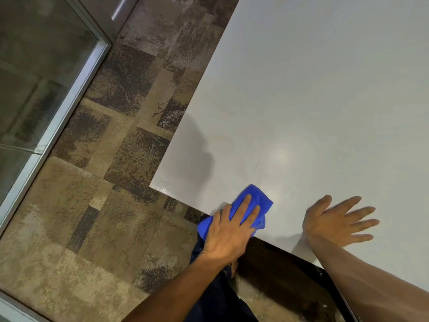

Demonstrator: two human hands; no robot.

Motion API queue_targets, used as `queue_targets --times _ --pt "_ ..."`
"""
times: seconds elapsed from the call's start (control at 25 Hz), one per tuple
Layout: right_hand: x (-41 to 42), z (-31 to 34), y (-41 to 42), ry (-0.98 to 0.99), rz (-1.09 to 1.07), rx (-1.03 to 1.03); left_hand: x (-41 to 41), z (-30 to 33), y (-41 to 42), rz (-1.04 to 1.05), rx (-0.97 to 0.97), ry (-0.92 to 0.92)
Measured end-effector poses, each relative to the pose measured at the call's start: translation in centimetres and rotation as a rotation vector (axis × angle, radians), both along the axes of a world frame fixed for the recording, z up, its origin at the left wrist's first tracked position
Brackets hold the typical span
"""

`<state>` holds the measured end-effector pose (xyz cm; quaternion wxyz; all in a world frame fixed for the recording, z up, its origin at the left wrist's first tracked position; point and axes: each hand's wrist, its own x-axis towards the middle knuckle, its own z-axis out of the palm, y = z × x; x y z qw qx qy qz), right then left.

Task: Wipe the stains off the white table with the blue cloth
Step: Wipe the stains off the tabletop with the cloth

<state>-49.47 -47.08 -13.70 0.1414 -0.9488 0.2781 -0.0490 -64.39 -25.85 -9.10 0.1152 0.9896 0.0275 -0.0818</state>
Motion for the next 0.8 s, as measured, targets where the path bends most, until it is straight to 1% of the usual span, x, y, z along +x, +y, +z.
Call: queue_targets --times 0.16,0.28,0.4,0.52,0.6,0.64,0.72,0.76,0.8 --pt "-0.1 0.7 0.1 0.117 0.019 -0.002 -0.6 -0.6 4.1 0.144 0.044 -0.02" --pt "-0.3 1.4 0.3 0.213 0.062 0.011 -0.6 -0.1 7.9 0.317 0.075 -0.02" --pt "-0.2 2.1 0.6 0.206 0.039 0.021 -0.1 0.4 12.3 0.482 0.17 -0.012" --pt "-0.1 2.0 0.0 0.32 0.11 0.028 1.4 0.7 16.3 0.649 0.18 -0.004" --pt "-0.1 1.5 -0.2 0.294 0.112 0.034 3.1 1.1 18.1 0.755 0.152 -0.011" --pt "-0.2 1.5 0.0 0.244 0.1 0.017 4.2 1.5 18.7 0.8 0.146 -0.03" --pt "-0.2 1.5 0.5 0.154 0.025 -0.011 6.3 2.4 18.7 0.815 0.147 -0.114" --pt "0.0 1.4 0.7 0.138 -0.005 0.001 7.3 2.9 18.0 0.757 0.152 -0.158" --pt "0.2 1.3 0.7 0.129 -0.026 0.033 8.1 3.3 16.9 0.654 0.154 -0.189"
